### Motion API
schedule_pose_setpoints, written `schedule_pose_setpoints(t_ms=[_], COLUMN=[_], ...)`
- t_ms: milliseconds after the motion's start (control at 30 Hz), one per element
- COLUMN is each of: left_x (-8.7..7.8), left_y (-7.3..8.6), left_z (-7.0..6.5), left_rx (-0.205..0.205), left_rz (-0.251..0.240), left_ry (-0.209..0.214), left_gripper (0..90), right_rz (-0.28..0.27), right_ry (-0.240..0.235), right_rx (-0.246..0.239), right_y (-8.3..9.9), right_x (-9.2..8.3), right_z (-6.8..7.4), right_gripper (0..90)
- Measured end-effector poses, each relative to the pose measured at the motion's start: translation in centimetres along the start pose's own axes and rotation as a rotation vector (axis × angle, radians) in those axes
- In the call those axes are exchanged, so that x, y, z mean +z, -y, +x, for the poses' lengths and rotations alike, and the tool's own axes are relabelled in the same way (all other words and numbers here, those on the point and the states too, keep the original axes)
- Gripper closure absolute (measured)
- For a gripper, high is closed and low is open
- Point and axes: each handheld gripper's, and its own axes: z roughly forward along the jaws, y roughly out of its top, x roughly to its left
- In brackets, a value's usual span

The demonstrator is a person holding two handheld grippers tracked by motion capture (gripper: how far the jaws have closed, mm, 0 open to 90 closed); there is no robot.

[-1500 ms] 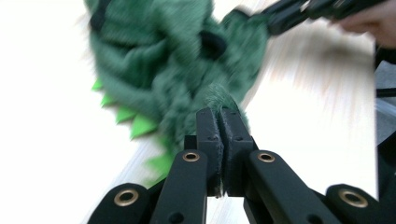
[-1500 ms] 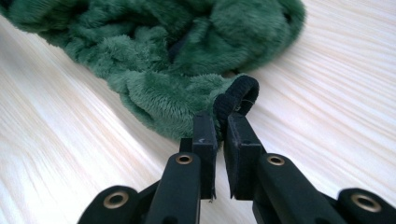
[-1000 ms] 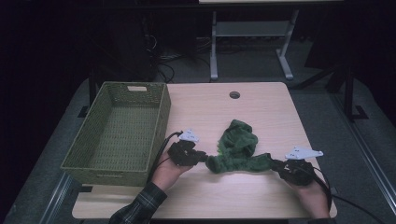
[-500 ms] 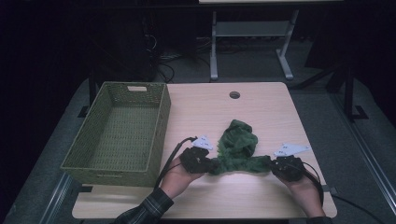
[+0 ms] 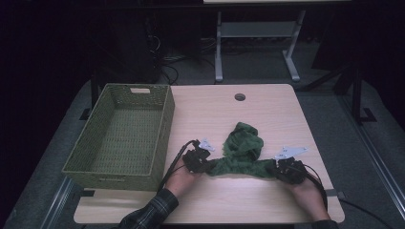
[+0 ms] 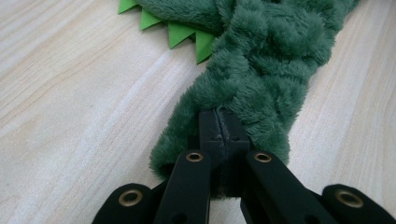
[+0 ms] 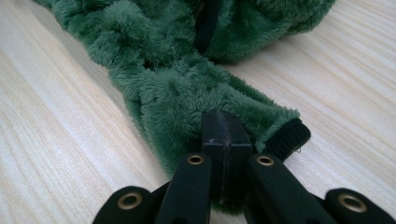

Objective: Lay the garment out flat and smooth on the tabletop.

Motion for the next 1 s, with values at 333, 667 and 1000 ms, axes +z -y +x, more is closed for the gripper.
schedule_pose_setpoints(t_ms=[333,667,1000], left_x=[-1.0,-2.6,-3.7], left_y=[1.5,2.3,-2.3], left_z=[-1.3,-3.2,-0.6], left_rx=[-0.003,0.032,0.032], left_rz=[0.016,-0.013,-0.131], left_ry=[0.081,0.098,0.074], left_gripper=[89.7,83.6,64.8], right_rz=[0.013,0.012,-0.089], right_ry=[-0.038,-0.054,-0.029], right_rx=[0.001,-0.027,0.005], right_y=[1.5,3.0,0.2], right_x=[-1.3,-2.7,-2.4], right_z=[1.3,3.3,2.0], right_gripper=[89.9,83.9,70.1])
